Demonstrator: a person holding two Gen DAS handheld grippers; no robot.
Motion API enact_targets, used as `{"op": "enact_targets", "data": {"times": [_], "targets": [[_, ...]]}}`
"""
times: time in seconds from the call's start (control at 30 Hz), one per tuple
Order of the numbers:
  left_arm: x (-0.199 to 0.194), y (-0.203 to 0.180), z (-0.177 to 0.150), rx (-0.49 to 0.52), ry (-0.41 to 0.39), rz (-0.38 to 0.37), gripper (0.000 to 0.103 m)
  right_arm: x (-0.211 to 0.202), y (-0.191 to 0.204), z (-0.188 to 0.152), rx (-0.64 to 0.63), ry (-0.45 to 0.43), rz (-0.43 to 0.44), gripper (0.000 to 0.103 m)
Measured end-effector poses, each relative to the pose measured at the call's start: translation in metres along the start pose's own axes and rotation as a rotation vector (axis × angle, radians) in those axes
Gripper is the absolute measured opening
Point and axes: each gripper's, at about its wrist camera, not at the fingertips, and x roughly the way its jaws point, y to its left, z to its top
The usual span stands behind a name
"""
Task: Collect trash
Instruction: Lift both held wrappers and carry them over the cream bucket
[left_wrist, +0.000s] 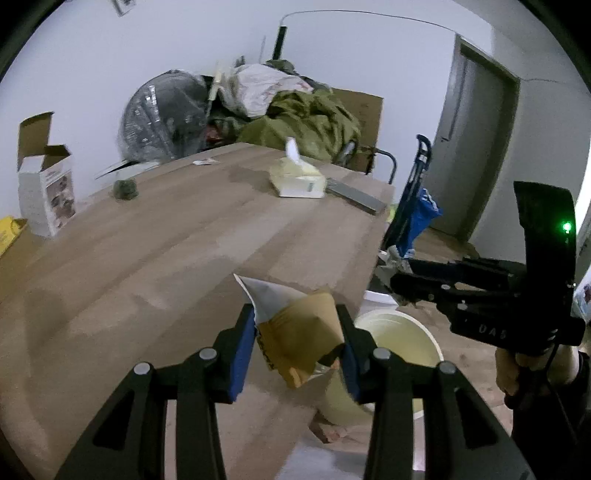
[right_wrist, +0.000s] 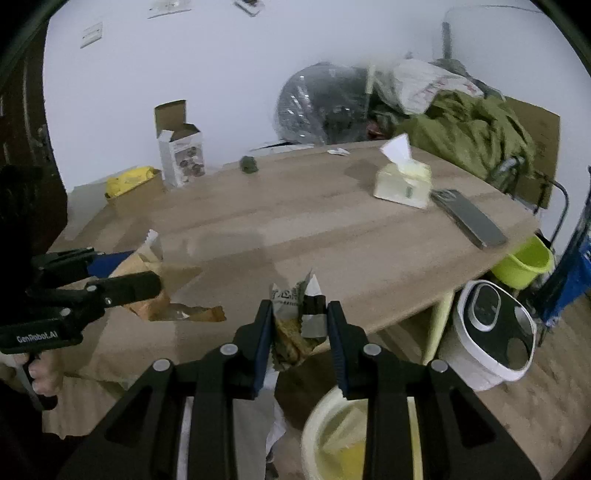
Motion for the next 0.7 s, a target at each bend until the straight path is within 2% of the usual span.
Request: {"op": "enact_targets", "data": {"times": [0.23,0.4,0.7], "targets": [[0.011,-0.037,-0.002,0.060,0.011,-0.072,0.042,-0.023,-0.032,-0.033,0.062,0.006,-0.059,0.027],[0.027,-0.065,-0.004,0.106,0.048,-0.116,0.042,-0.036,-0.055,-0.057,0.118,0.014,-0.101,0.027],[0.060,-0.100,-0.006,0.182,0.108,-0.178,0.042,-0.041,-0.081,-0.104,0.193,0.059,-0.129,0.027]]}}
